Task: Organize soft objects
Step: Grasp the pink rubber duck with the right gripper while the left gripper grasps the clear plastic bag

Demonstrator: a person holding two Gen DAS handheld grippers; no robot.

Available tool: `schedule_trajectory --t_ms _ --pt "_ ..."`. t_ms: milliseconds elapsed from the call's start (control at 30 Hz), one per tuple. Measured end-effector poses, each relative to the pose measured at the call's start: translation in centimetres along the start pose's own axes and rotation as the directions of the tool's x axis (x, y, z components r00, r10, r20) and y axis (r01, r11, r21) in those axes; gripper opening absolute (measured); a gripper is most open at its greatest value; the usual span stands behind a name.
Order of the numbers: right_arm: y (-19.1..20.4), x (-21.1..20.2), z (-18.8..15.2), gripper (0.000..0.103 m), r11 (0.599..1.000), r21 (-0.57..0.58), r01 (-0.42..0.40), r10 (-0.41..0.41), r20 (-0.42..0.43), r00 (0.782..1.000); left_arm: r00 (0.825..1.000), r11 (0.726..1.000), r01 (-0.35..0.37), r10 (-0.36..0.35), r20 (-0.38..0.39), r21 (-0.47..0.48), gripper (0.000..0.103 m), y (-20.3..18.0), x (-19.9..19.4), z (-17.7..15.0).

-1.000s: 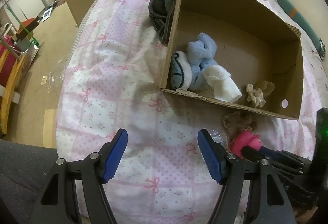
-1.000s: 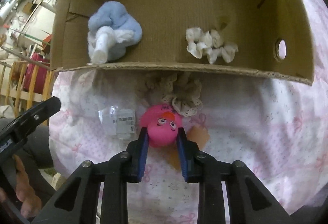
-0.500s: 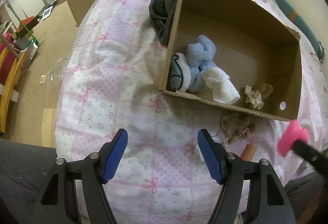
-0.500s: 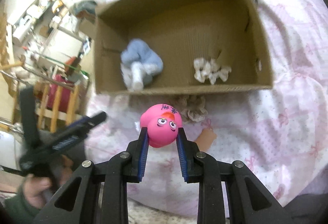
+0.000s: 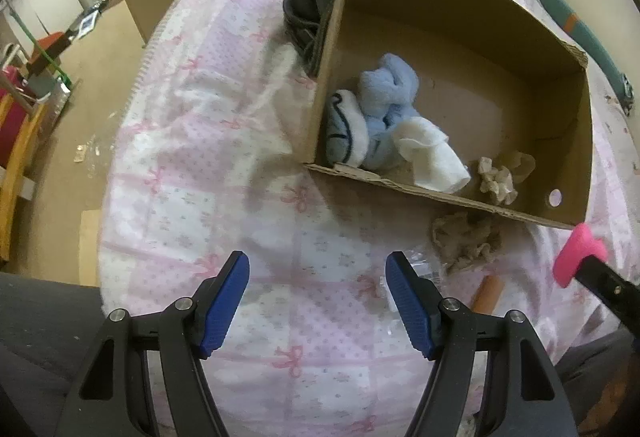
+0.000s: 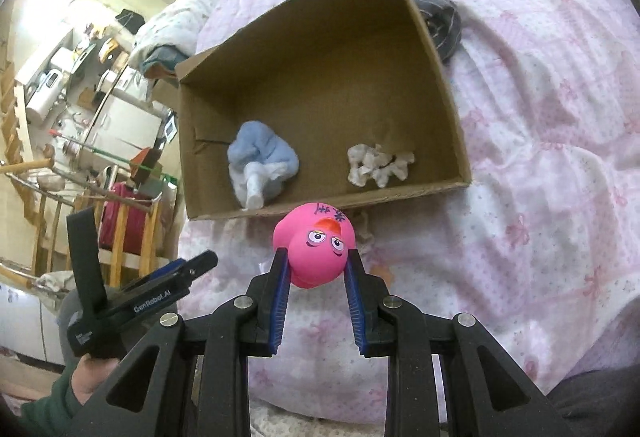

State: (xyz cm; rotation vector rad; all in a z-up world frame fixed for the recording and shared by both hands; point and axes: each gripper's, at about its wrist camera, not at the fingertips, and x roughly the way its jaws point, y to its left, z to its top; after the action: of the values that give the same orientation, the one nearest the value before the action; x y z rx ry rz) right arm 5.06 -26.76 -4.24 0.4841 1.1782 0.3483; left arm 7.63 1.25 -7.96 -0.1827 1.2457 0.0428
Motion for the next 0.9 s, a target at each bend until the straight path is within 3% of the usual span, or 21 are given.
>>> schedule_trajectory --t_ms 167,367,667,700,833,900 --pt "-1.3 0.3 -0.1 0.029 0.999 0.043 0.027 -0.027 -0.008 1.0 0.995 0.998 0.063 -0.062 -0.074 0.006 0.068 -1.3 2.3 -0.2" --pt "-2.3 0.2 -0.1 0.029 0.997 0.073 0.029 -0.029 -0.008 1.0 0.979 0.987 0.137 -0.122 -0.163 0.087 0.068 -4.7 5.2 -0.7" --pt "-2.2 0.7 -0.2 0.029 0.997 0.062 0.053 -0.052 -0.019 0.998 0.976 0.98 0.114 -0.079 -0.203 0.166 0.066 -7.5 8.3 -1.4" --pt "-2.3 0.8 -0.1 0.029 0.996 0.063 0.056 -0.055 -0.022 0.998 0.976 0.98 0.113 -0.078 -0.203 0.166 0.064 -7.5 8.4 -1.4" --pt "-2.2 1.0 -0.1 0.029 0.996 0.06 0.062 -0.061 -0.025 0.998 0.975 0.979 0.104 -0.065 -0.213 0.176 0.014 -7.1 8.6 -1.1" --pt "-2.1 1.1 -0.1 0.029 0.996 0.055 0.064 -0.062 -0.026 0.998 0.968 0.979 0.134 -0.097 -0.23 0.152 0.013 -6.6 8.6 -1.4"
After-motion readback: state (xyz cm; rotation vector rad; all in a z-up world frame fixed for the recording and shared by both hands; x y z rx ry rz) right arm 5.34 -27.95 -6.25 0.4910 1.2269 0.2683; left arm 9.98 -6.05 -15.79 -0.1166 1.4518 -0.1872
